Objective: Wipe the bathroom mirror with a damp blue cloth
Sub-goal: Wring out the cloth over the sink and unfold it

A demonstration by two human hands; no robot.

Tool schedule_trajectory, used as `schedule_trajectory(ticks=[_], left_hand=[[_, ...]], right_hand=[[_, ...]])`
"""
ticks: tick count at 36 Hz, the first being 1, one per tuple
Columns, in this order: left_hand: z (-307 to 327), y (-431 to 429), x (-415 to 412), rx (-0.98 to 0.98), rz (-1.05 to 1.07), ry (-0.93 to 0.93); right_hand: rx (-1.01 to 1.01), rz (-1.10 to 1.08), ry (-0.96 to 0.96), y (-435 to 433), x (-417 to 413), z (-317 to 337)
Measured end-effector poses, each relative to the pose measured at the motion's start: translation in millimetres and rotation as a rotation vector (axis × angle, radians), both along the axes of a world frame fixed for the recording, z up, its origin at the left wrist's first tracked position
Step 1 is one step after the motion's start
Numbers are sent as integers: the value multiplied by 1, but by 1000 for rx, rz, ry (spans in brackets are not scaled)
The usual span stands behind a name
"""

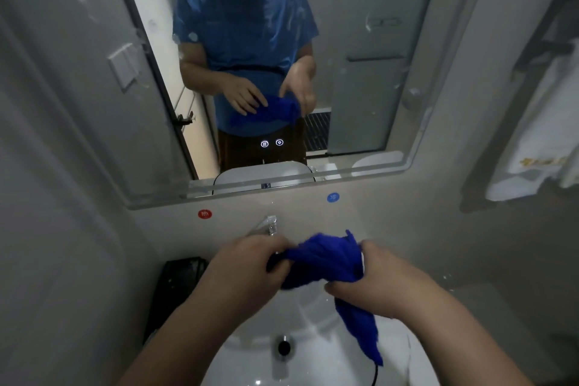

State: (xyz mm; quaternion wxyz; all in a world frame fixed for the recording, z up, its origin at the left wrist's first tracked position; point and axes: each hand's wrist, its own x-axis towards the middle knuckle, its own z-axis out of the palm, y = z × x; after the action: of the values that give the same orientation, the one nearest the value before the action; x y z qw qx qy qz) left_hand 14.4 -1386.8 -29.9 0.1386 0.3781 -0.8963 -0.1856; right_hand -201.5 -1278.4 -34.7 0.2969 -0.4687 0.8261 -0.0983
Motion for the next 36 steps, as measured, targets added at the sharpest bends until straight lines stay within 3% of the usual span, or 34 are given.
schedule_trajectory(ticks=[2, 3, 7, 10, 13, 17, 23, 26, 29, 32, 36], left_hand=[[3, 2, -8, -45, -45, -113], [3, 4, -12, -45, -44, -105], [-1, 18, -23, 66, 16, 79], [3, 20, -23, 301, 93, 264], [12, 16, -18, 474, 182, 402], [26, 13, -12, 702, 201, 474], [33, 4, -2, 762, 227, 513], [33, -7, 6, 652, 269, 441], [34, -14, 11, 484, 166, 98], [32, -18, 14, 387, 49, -134], [34, -10, 8, 225, 23, 158]], right_hand=[[-23, 11, 185, 0, 5, -6], [-70, 36, 188, -1, 8, -10], [-376, 143, -100, -2, 26, -28], [-605, 6, -200, -3, 30, -46], [-694, 68, -329, 3, 32, -43], [-690, 141, -345, 3, 34, -33], [-627, 137, -287, -2, 28, -26], [-572, 159, -118, -2, 10, -20], [-578, 129, -13, -3, -1, -10], [-568, 55, -73, 0, -7, 2], [-119, 116, -243, 4, -10, 8]])
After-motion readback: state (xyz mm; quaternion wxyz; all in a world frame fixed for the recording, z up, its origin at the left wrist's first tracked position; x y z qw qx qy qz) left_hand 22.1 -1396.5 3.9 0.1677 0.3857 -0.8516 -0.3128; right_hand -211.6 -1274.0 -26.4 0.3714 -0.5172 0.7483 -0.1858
